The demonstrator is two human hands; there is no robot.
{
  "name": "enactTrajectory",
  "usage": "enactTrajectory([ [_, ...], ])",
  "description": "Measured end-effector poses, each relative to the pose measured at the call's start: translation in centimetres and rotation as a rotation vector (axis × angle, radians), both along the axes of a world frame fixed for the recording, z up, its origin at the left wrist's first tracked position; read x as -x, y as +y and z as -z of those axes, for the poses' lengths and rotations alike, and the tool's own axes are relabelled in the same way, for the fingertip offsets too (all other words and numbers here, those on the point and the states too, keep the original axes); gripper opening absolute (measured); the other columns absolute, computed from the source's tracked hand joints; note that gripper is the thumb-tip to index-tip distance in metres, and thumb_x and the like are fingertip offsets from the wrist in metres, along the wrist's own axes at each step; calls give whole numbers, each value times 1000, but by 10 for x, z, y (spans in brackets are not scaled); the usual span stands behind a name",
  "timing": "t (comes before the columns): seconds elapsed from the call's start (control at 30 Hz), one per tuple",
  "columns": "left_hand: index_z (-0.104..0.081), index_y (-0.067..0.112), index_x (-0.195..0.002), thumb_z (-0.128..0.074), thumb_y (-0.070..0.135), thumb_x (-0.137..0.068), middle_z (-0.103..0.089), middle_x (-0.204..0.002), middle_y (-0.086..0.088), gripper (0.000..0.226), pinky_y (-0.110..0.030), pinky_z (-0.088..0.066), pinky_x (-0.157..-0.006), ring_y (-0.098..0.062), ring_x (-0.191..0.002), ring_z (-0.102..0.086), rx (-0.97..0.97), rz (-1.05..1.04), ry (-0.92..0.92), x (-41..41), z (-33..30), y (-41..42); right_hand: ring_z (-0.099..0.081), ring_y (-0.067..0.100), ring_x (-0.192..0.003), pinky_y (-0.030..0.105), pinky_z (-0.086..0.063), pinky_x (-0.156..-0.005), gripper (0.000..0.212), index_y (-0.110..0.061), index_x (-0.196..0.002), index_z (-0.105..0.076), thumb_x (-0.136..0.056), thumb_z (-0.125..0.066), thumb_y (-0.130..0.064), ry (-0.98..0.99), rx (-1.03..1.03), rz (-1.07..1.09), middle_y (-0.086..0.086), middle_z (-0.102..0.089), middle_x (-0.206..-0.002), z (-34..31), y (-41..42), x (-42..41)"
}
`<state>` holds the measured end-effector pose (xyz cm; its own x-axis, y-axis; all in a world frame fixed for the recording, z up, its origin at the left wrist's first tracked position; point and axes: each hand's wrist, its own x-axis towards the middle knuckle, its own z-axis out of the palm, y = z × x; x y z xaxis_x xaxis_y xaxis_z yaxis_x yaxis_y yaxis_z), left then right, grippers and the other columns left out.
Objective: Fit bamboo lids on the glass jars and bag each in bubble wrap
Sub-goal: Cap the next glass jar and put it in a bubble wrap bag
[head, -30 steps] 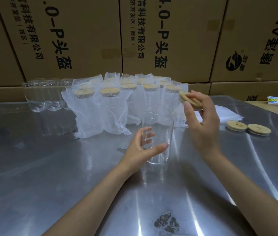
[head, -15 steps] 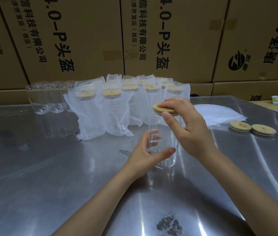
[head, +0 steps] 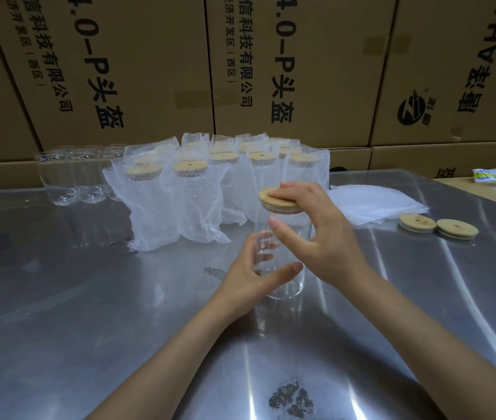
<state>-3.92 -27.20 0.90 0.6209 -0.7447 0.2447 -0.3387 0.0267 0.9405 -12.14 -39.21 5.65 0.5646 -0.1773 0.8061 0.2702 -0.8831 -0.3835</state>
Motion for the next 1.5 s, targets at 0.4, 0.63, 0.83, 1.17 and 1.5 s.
enactTrajectory([
  [0.4, -40, 33, -129, -78, 50, -67, -53, -127, 12, 75, -11, -47, -83, 3, -115, -51, -11, -9, -10, -3, 2, 1, -43, 29, -129, 40, -38, -98, 42, -10, -136, -46, -99, -45, -29, 438, -409, 598, 11, -49, -140, 55, -111, -21],
  [0.63, -40, 39, -124, -81, 48, -66, -53, -125, 16, 72, -11, -47, -88, 13, -108, -52, 4, 11, -5, -6, 5, -2, -31, 32, -136, 47, -34, -103, 46, -6, -143, -37, -98, -38, -13, 570, -268, 796, 13, -37, -150, 53, -153, -37],
  [0.83, -41, 43, -119, -77, 54, -57, -53, -124, 16, 72, -18, -48, -94, 14, -107, -53, 12, 35, -8, -7, 6, -5, -16, 26, -145, 50, -21, -112, 48, -10, -147, -28, -100, -34, -16, 668, -152, 817, 8, -33, -154, 56, -171, -45],
  [1.17, -42, 37, -122, -75, 41, -63, -53, -125, 10, 68, -15, -48, -90, 13, -103, -55, 35, 36, 1, -6, 5, -6, -43, 31, -116, 39, -31, -92, 33, -11, -115, -61, -100, -36, -27, 702, -1, 1017, 13, -59, -119, 55, -172, -43],
  [1.5, -41, 41, -120, -74, 46, -64, -53, -124, 15, 65, -9, -47, -84, 9, -110, -53, 26, 38, -8, -5, 3, -4, -53, 35, -92, 38, -36, -75, 28, -6, -94, -72, -96, -47, -20, 323, -82, 997, 15, -64, -91, 55, -161, -26],
])
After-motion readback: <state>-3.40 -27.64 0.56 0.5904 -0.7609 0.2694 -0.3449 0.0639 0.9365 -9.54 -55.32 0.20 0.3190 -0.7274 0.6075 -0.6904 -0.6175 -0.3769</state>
